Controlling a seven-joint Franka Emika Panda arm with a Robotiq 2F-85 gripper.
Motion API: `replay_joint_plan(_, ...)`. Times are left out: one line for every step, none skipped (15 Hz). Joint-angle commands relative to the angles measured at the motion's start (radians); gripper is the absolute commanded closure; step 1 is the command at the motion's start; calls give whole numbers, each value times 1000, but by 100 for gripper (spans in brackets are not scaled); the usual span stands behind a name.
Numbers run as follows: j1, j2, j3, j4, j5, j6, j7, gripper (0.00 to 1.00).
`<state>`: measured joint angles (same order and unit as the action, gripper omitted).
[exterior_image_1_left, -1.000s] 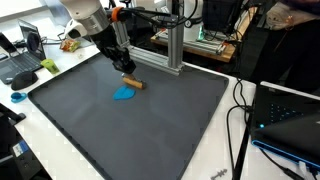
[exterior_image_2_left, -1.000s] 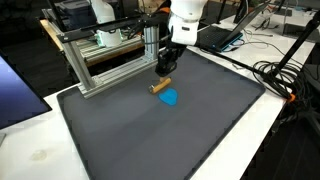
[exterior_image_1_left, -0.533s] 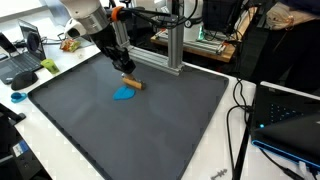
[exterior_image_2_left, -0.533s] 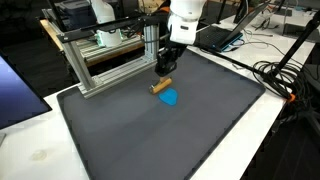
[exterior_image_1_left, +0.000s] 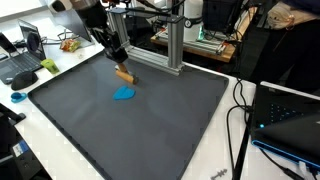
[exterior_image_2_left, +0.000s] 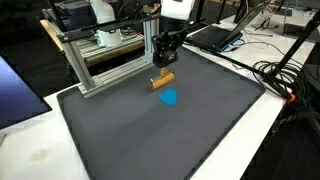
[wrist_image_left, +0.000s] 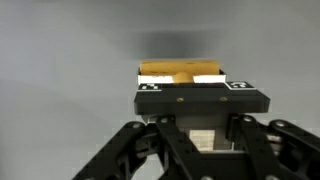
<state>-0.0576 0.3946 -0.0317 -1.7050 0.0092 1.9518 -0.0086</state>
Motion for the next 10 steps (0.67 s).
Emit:
replay_joint_plan(-2,-156,-7,-118,33,48,53,78)
replay_joint_plan(0,-197,-8,-154,32,69,65,78)
replay_joint_plan(0,-241,-4,-193,36,75,57,78)
replay_joint_plan(2,-282,-3,-230,33,85,55,78)
replay_joint_plan(5,-328,-1,-274,36,90,51,78)
replay_joint_plan(7,-380,2,-323,43,99,43,78)
replay_joint_plan(11,-428,5,-368,43,104,40,78)
replay_joint_plan(16,-471,7,-407,43,105,49,78)
replay_joint_plan(20,-512,9,-443,41,105,55,78)
replay_joint_plan(23,-552,10,-478,42,100,57,78)
